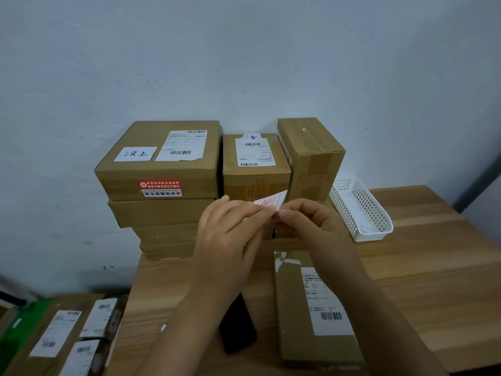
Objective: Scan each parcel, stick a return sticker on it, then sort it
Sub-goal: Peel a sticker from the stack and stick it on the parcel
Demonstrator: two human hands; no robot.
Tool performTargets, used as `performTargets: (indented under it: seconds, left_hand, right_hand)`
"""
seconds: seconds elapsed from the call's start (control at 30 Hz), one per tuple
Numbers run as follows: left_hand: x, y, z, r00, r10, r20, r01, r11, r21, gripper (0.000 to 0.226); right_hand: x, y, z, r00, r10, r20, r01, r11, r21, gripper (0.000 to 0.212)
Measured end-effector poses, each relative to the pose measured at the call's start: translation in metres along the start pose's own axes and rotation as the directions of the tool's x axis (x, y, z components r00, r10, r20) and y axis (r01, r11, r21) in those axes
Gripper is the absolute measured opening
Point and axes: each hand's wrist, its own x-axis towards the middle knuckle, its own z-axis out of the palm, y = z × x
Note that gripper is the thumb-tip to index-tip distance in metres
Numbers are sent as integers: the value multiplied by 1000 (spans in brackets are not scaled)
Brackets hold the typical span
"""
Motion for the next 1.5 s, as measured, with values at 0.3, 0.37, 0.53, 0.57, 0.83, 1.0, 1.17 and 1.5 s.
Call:
performTargets:
  seconds: [0.3, 0.37, 0.53, 0.57, 0.83, 1.0, 1.17, 1.5]
  left_hand:
    - [-2, -9, -3, 993, 115, -21, -114, 991, 71, 24]
    - [-3, -11, -3, 991, 132, -17, -130, 988, 78, 24]
    - [-4, -17, -3, 988, 150, -22, -148, 986, 80, 23]
    - [-4, -18, -3, 988, 152, -22, -150, 985, 81, 23]
    - [-4, -26, -6, 984, 177, -20, -175, 981, 81, 23]
    - [-8, -35, -5, 983, 184, -22, -183, 982, 50, 24]
    - [-9, -41, -3, 998, 54, 29, -46, 974, -220, 24]
    - [-8, -40, 2, 943, -207, 259, 329, 686, -649, 23]
  right_hand:
    - [1, 0, 6, 994, 105, -14, -105, 994, 0, 17]
    - [0, 0, 8, 993, 116, -26, -116, 993, -2, 16]
    - [0, -1, 12, 990, 130, -50, -130, 991, 7, 14]
    - [0, -1, 12, 990, 130, -55, -130, 992, 0, 13]
    - [-2, -2, 21, 993, 97, -73, -101, 993, -55, 12]
    - [-2, -2, 29, 995, 65, -73, -72, 992, -101, 13]
    - [1, 4, 33, 998, -18, -53, 5, 971, -241, 13]
    - [3, 14, 36, 996, -90, -11, 74, 882, -466, 12]
